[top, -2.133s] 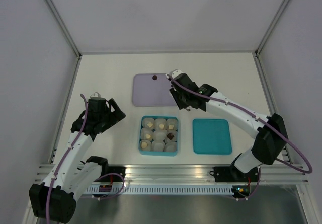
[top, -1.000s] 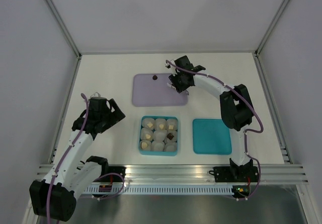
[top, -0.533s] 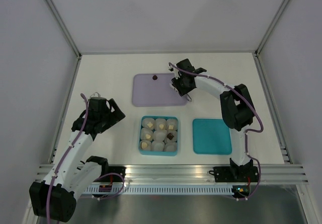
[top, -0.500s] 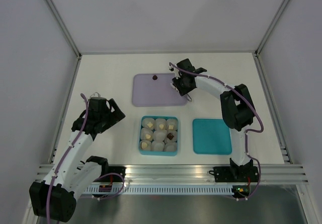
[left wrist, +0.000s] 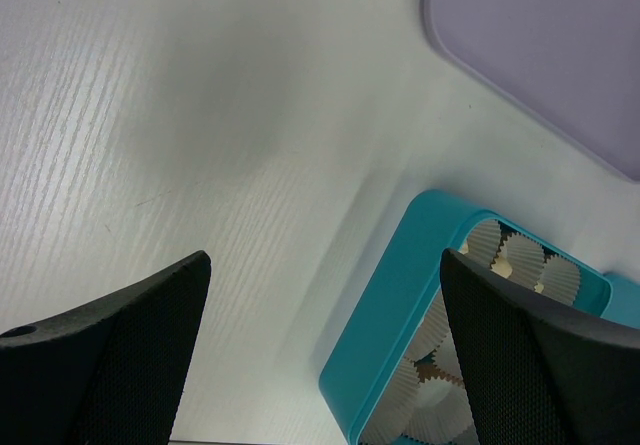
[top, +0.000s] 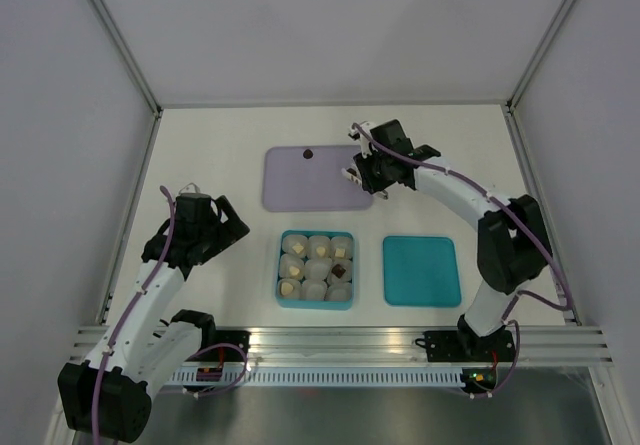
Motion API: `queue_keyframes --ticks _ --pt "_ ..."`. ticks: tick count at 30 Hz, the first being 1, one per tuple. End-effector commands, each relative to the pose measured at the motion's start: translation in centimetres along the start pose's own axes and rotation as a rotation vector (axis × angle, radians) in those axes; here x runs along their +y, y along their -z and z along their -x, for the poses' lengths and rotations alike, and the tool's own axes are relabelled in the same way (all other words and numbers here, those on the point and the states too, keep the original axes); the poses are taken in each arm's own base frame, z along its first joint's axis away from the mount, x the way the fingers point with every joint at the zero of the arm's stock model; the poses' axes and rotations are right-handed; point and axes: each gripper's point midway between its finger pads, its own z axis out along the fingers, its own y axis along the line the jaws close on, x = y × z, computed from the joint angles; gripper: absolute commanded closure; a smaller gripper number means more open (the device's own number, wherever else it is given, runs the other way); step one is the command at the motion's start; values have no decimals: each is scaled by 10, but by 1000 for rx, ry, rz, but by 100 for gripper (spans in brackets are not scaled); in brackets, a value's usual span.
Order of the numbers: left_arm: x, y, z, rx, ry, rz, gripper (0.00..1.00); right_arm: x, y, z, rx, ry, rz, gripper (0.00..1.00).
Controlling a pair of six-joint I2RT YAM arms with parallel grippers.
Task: Pack the chocolate
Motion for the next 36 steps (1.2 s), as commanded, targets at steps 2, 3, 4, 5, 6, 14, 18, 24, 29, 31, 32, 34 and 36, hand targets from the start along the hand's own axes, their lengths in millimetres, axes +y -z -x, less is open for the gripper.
queue_keyframes --ticks 2,3,4,5,6,14,18,24,29,31,32,34,36 --pt "-5 3 1 -1 -21 -29 0 35 51 16 -181 7 79 88" --pt "-5 2 1 0 -21 -30 0 53 56 11 -185 25 124 88" --pt "-5 2 0 4 -21 -29 0 62 66 2 -202 29 139 88" --pt "-5 2 0 4 -23 -29 0 70 71 -3 -207 44 147 88" --pt "-6 2 0 6 -24 -33 0 91 78 -8 -215 84 182 88" --pt "-6 1 -2 18 -27 -33 0 178 133 -63 -203 216 410 88" --pt "-7 1 -3 22 -30 -36 0 209 141 -106 -112 354 465 88" --pt "-6 1 -3 22 -28 -38 0 226 146 -140 -23 455 473 88" --pt "-6 1 -4 23 -28 -39 0 225 146 -143 -23 455 442 86" --pt "-6 0 -4 24 -28 -40 0 224 143 -144 -21 456 429 85" --pt "-6 0 -5 25 -28 -37 0 224 143 -144 -21 455 424 84" --pt "-6 0 -4 24 -28 -38 0 222 139 -142 -22 455 405 84" --pt "-6 0 -4 23 -28 -39 0 223 135 -143 -12 458 401 83"
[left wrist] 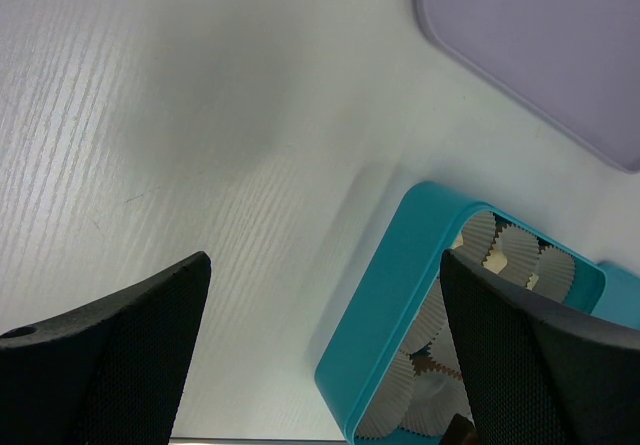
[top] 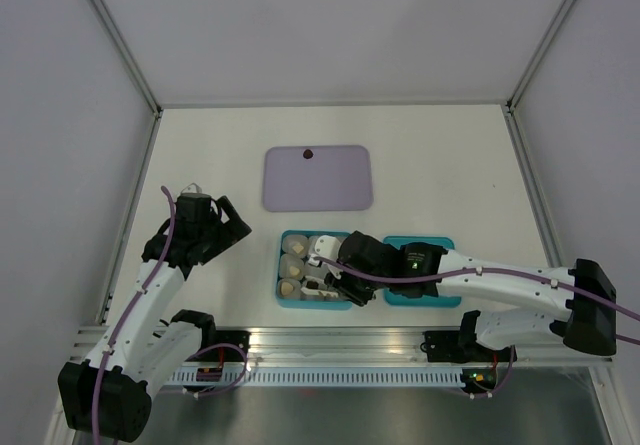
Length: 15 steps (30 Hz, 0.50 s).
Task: Pack the chocolate
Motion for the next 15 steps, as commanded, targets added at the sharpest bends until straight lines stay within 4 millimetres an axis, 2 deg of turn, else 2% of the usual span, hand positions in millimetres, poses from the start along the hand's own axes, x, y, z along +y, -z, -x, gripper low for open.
queue_keyframes --ticks 1,7,15 --pt "-4 0 0 1 -28 -22 0 -6 -6 3 1 -14 -39 83" --pt "-3 0 0 0 -28 -23 0 -10 -16 -3 53 -1 -62 82" --pt "-2 0 0 -1 -26 -20 0 -13 -17 -1 46 0 -75 76"
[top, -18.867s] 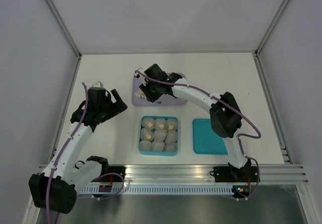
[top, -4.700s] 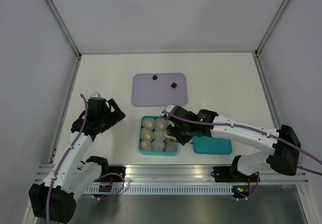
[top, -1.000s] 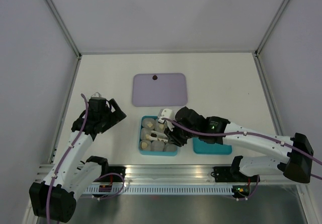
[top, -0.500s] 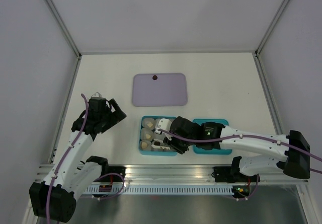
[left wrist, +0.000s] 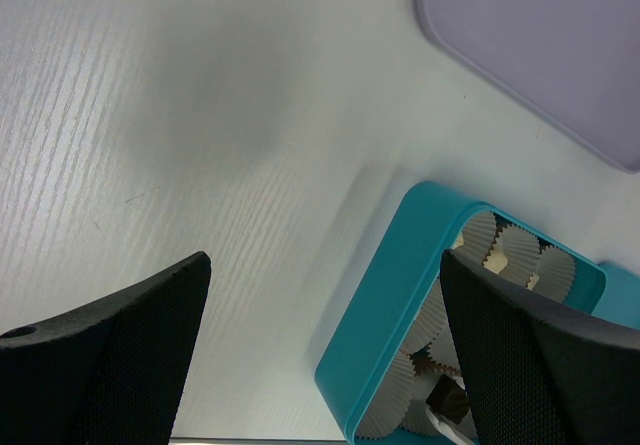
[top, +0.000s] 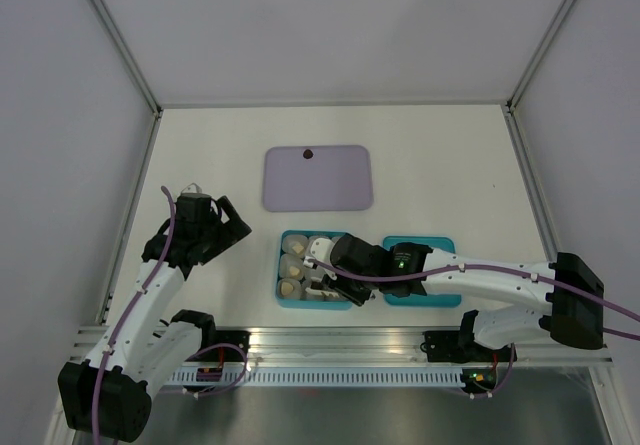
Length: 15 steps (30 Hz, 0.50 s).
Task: Pack the chocolate
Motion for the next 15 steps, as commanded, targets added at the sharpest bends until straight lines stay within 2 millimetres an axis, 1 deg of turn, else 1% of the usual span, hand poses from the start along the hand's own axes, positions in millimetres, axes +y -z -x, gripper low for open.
queue_keyframes --ticks 1,3,7,15 --pt "-3 0 0 -4 -26 -20 0 -2 4 17 -51 -1 -19 74" --pt "-2 0 0 -2 -26 -19 0 -2 4 16 -48 -3 -17 72" --pt "-3 0 1 -8 -26 -20 0 -2 5 17 -50 -1 -17 64" --pt "-2 0 1 -9 -24 -19 1 0 9 20 -65 -4 -4 59"
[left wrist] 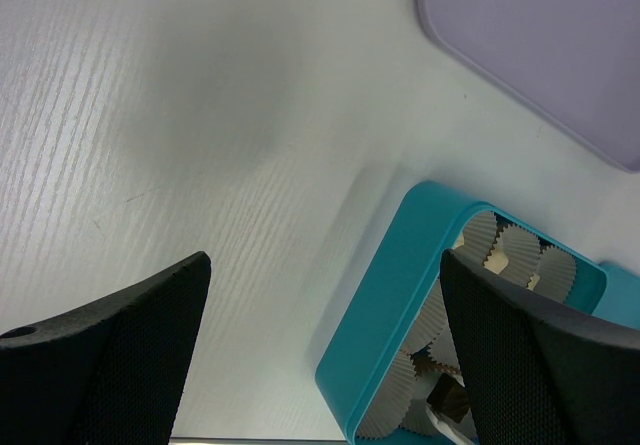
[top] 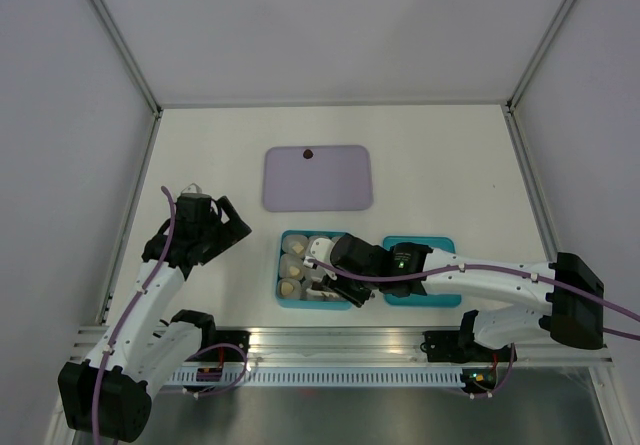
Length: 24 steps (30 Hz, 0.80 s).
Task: Pack the chocolate
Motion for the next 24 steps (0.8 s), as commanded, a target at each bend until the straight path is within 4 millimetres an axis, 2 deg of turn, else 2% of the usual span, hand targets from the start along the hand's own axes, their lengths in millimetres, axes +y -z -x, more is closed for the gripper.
queue_keyframes --ticks 1,12,16,20,24 --pt "-3 1 1 -8 -24 -19 1 1 10 21 -69 -4 -2 58" --pt "-3 1 2 -12 -23 -20 0 1 17 33 -118 -10 -2 56" --pt "-4 1 3 -14 -24 -22 0 -4 28 54 -195 -25 -32 57" --pt "-3 2 3 -16 -23 -20 0 -20 48 91 -310 -53 -111 58" --pt "-4 1 2 -11 -24 -21 0 -54 54 119 -370 -127 -179 59"
